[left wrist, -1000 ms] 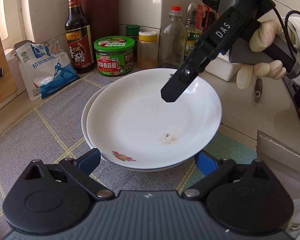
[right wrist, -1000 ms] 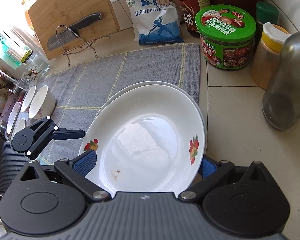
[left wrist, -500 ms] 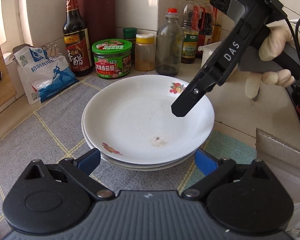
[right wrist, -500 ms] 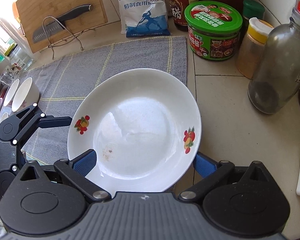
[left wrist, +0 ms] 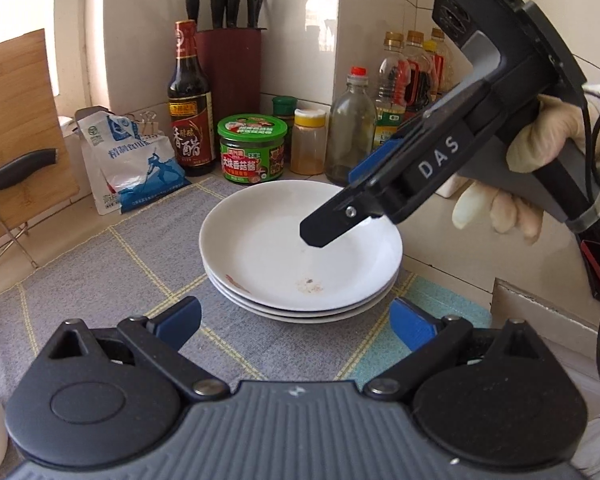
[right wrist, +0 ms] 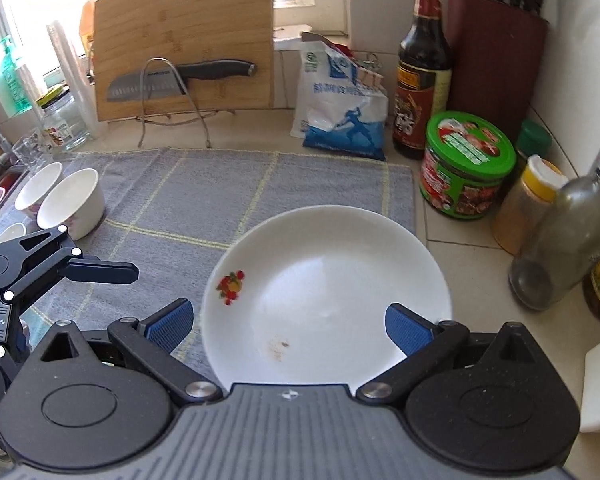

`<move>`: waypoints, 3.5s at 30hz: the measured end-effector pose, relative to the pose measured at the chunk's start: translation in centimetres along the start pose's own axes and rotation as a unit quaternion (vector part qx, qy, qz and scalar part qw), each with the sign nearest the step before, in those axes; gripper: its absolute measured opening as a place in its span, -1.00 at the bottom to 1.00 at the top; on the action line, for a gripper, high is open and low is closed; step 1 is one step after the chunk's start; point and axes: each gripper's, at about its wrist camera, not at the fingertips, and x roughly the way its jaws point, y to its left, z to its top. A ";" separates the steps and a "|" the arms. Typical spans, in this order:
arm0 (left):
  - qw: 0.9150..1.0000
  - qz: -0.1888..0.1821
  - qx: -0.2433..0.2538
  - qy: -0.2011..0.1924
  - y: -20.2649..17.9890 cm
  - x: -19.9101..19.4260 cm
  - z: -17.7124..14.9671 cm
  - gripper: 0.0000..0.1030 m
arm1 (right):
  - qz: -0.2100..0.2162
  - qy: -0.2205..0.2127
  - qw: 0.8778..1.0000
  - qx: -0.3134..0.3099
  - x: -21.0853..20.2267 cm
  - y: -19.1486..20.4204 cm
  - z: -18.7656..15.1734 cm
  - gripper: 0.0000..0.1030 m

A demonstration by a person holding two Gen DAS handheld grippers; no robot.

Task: Organize plates and bowls
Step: 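Withdraw the right tool and move it to the white floral bowls, then close the right tool on the rim of a white floral bowl, then lift the bowl and carry it toward the plate stack with the right tool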

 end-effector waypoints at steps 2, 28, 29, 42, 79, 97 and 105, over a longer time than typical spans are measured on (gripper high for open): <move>1.000 0.010 -0.010 -0.006 0.1 -1.3 -0.3 0.93 | 0.009 -0.004 1.000 -0.011 0.4 1.8 0.2 1.00; 0.943 0.298 -0.146 0.002 9.7 -19.2 -14.0 0.94 | 0.157 0.019 0.958 -0.238 6.5 28.1 2.5 1.00; 0.941 0.304 -0.149 0.004 10.0 -19.5 -14.6 0.94 | 0.162 0.019 0.956 -0.245 6.8 28.8 2.6 1.00; 0.937 0.317 -0.146 -0.001 12.9 -18.4 -17.0 0.94 | 0.193 0.043 0.941 -0.276 10.6 34.4 4.1 1.00; 0.952 0.272 -0.140 0.013 15.2 -18.0 -16.9 0.65 | 0.223 0.074 0.941 -0.245 13.6 33.9 5.9 0.44; 0.962 0.245 -0.118 0.012 12.6 -18.4 -14.8 0.65 | 0.218 0.067 0.948 -0.222 10.5 31.1 4.9 0.44; 0.971 0.214 -0.104 0.009 10.6 -17.6 -13.6 0.65 | 0.198 0.060 0.958 -0.197 8.4 28.4 3.3 0.46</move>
